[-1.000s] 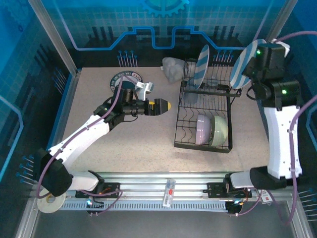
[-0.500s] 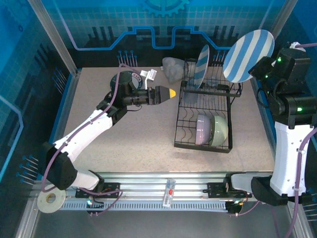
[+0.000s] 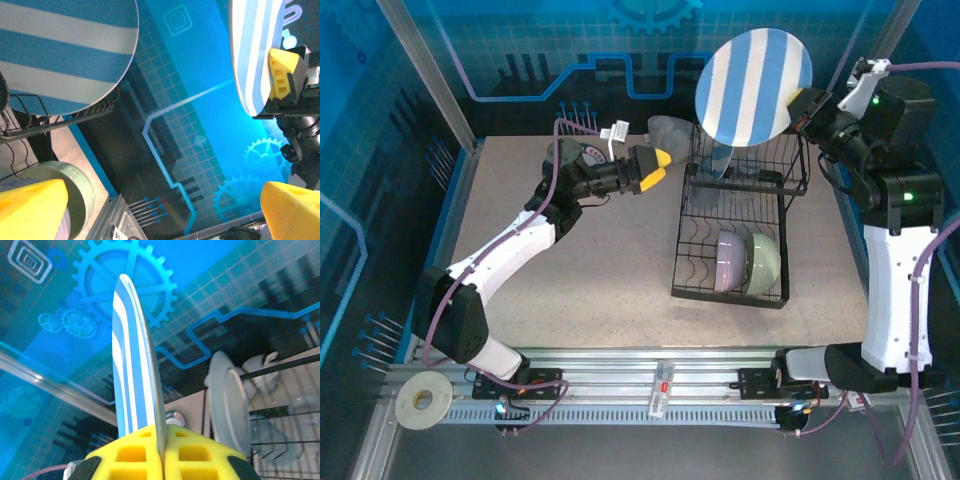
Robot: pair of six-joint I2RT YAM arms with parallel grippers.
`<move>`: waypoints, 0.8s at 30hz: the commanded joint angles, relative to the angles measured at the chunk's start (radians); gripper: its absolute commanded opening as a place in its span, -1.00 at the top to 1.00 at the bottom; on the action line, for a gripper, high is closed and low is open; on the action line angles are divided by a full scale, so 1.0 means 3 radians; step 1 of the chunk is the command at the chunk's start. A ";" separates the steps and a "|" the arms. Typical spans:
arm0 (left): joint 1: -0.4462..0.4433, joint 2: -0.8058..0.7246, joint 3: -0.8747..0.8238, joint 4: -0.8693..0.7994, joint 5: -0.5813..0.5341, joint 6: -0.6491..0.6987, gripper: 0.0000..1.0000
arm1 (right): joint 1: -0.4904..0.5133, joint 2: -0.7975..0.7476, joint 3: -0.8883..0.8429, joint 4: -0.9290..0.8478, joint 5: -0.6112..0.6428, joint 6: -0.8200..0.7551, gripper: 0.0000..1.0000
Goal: Unload the mixed dishes from the dish rack
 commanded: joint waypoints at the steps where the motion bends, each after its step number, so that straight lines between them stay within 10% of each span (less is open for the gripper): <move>1: 0.0057 -0.0053 0.0061 0.0225 -0.0164 -0.0113 -0.99 | 0.0074 0.0131 0.0139 0.0306 -0.0419 0.0154 1.00; 24: 0.0148 0.0177 0.0320 0.0500 -0.0260 -0.0282 -0.61 | 0.0596 -0.0263 -0.0744 0.0453 -0.0285 0.0217 1.00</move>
